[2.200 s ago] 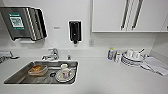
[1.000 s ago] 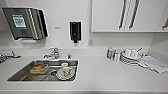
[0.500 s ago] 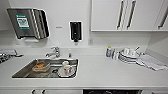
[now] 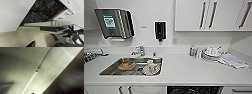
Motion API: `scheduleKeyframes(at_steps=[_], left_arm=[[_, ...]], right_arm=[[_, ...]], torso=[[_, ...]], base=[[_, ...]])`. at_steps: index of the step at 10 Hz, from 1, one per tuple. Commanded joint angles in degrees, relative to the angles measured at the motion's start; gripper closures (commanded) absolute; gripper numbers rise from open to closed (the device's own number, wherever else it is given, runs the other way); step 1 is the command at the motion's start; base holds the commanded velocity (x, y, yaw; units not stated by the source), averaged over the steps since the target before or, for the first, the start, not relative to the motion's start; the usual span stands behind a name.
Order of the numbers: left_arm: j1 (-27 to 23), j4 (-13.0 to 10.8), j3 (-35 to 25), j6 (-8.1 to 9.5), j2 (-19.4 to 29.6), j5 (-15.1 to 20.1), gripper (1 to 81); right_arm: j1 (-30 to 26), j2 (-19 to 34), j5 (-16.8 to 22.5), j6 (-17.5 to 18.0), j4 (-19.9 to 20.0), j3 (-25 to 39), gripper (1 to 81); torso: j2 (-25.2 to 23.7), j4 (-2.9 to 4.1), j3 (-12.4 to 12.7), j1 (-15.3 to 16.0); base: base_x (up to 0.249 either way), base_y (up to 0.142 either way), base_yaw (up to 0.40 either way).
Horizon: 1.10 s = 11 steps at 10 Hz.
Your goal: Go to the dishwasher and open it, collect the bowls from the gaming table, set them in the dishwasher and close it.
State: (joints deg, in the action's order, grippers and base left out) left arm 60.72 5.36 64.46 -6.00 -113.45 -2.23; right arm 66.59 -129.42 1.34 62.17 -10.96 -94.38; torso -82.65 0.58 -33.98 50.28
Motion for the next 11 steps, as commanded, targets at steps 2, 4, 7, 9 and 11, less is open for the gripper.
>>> scheduleKeyframes(at_steps=[2, 4, 7, 9, 11], left_arm=[[-4.8, -0.5, -1.7, -0.33, 2.1, 1.7, 1.0], [-4.4, -0.6, -1.7, -0.42, 1.6, 1.8, 1.0], [-3.7, -1.1, -2.1, -0.42, 2.0, 1.8, 1.0], [-2.8, -1.6, -1.6, -0.42, 1.4, 1.6, 1.0], [-1.5, -1.9, -1.6, -0.51, 0.8, 1.4, 1.0]], right_arm=[[-1.4, -3.6, 7.2, -1.2, -1.3, -3.1, 1.0], [-0.6, -4.4, 7.0, -1.1, -1.3, -4.0, 1.0], [1.2, -5.9, 5.7, -1.2, -1.7, -5.7, 1.0], [2.5, -8.0, 5.2, -1.4, -2.0, -8.8, 1.0], [3.8, -9.7, 4.7, -1.4, -3.0, -10.8, 1.0]], torso=[[0.0, 0.00, 0.0, 0.0], [0.0, 0.00, 0.0, 0.0], [0.0, 0.00, 0.0, 0.0], [0.0, 0.00, 0.0, 0.0], [0.0, 0.02, 0.0, 0.0]], base=[[-0.077, 0.000, 0.000], [-0.077, 0.000, 0.000], [-0.078, 0.000, 0.000], [-0.079, 0.000, 0.000], [-0.079, 0.000, 0.000]])
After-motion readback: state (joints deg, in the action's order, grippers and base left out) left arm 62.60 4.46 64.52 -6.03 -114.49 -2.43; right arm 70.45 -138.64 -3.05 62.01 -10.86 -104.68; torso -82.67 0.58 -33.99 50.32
